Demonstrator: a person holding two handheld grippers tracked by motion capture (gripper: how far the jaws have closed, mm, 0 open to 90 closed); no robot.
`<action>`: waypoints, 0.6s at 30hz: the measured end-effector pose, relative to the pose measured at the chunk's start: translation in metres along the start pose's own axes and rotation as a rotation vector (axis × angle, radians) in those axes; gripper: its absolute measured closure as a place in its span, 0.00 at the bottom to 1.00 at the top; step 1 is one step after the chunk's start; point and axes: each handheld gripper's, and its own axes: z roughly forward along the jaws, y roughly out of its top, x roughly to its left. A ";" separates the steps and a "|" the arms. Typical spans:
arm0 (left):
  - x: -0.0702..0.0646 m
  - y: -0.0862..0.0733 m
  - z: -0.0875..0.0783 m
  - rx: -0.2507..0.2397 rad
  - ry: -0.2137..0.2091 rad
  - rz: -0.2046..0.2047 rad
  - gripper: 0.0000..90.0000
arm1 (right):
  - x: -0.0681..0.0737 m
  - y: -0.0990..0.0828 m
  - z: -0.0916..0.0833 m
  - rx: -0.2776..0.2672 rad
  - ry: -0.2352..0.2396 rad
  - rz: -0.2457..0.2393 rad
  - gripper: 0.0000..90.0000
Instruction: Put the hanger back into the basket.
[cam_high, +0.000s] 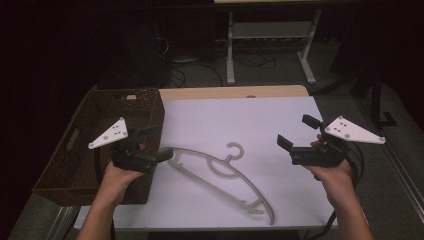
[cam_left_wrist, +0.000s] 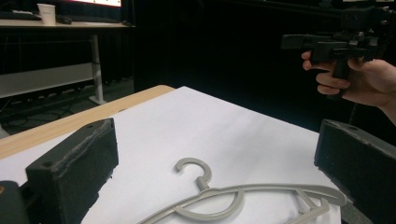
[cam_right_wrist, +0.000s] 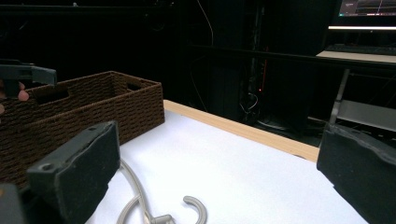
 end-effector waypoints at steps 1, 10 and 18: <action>-0.001 0.001 0.001 0.007 0.001 0.005 0.00 | 0.000 0.000 0.000 0.000 0.001 -0.002 0.00; -0.012 0.001 0.015 0.082 -0.014 0.032 0.00 | 0.001 -0.001 0.007 0.081 0.016 -0.008 0.00; -0.021 -0.003 0.028 0.126 -0.041 0.042 0.00 | 0.009 -0.007 0.020 0.200 0.054 -0.030 0.04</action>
